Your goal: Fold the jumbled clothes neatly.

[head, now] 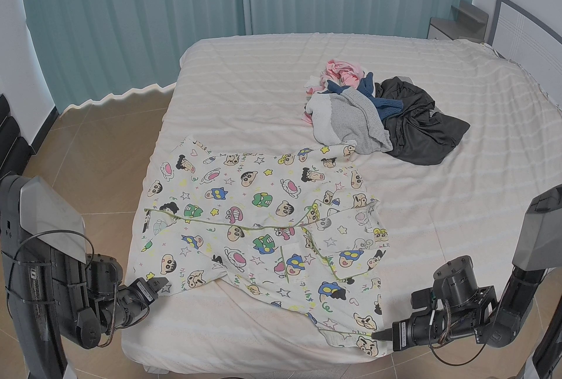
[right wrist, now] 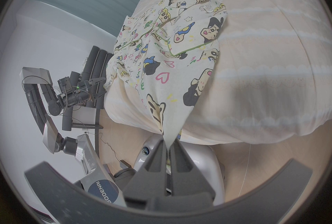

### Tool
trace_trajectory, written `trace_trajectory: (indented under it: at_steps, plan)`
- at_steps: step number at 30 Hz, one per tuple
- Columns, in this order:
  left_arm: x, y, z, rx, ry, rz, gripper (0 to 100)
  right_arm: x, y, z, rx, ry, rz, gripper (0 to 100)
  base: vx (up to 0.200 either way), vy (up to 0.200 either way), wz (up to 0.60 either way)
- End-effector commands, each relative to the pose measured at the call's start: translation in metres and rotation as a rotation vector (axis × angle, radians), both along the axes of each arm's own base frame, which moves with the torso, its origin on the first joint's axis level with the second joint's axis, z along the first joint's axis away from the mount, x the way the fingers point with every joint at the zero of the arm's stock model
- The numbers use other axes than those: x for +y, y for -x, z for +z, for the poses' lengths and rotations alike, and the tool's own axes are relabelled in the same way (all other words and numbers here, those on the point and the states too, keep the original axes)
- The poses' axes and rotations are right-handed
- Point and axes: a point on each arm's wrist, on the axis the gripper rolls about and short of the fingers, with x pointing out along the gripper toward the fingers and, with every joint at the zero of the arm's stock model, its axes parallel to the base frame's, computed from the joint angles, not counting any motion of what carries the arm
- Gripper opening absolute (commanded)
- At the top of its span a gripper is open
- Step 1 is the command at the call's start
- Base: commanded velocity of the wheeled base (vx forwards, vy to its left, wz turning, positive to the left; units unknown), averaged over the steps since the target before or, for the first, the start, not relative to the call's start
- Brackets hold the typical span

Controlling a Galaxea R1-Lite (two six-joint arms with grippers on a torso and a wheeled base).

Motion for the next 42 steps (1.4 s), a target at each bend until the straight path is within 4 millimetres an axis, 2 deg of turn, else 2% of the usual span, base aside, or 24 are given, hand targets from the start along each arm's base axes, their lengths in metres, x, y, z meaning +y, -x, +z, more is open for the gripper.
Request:
trace_trajectory:
  at_steps: [1, 9, 13, 14, 24, 32, 38, 42]
  plan:
    - [-0.001, -0.005, -0.009, 0.012, -0.007, 0.003, 100, -0.003, 0.002, 0.003, -0.005, -0.003, -0.005, 0, 0.0, 0.0, 0.0]
    - [-0.001, -0.024, -0.015, -0.039, -0.044, 0.055, 100, -0.004, 0.004, 0.003, -0.002, -0.001, -0.005, 0, 0.0, 0.0, 0.0]
    - [-0.004, -0.024, -0.015, -0.041, -0.042, 0.045, 100, -0.004, 0.004, 0.003, -0.003, -0.002, -0.005, 0, 0.0, 0.0, 0.0]
    - [-0.004, -0.024, -0.015, -0.041, -0.039, 0.047, 0, -0.004, 0.004, 0.003, -0.005, -0.003, -0.005, 0, 0.0, 0.0, 0.0]
    - [0.002, -0.021, -0.014, -0.033, -0.04, 0.073, 0, -0.005, 0.004, 0.003, -0.002, -0.001, -0.006, 0, 0.0, 0.0, 0.0]
    - [0.005, 0.001, -0.003, -0.009, -0.053, 0.059, 0, -0.01, 0.013, 0.005, -0.013, -0.013, -0.006, 0, 0.0, 0.0, 0.0]
    - [0.008, 0.015, -0.003, 0.045, -0.081, 0.043, 0, -0.015, 0.019, 0.004, -0.004, -0.008, -0.008, 0, 0.0, 0.0, 0.0]
    - [0.013, 0.016, -0.003, 0.048, -0.086, 0.058, 0, -0.017, 0.024, 0.002, 0.018, 0.005, -0.008, 0, 0.0, 0.0, 0.0]
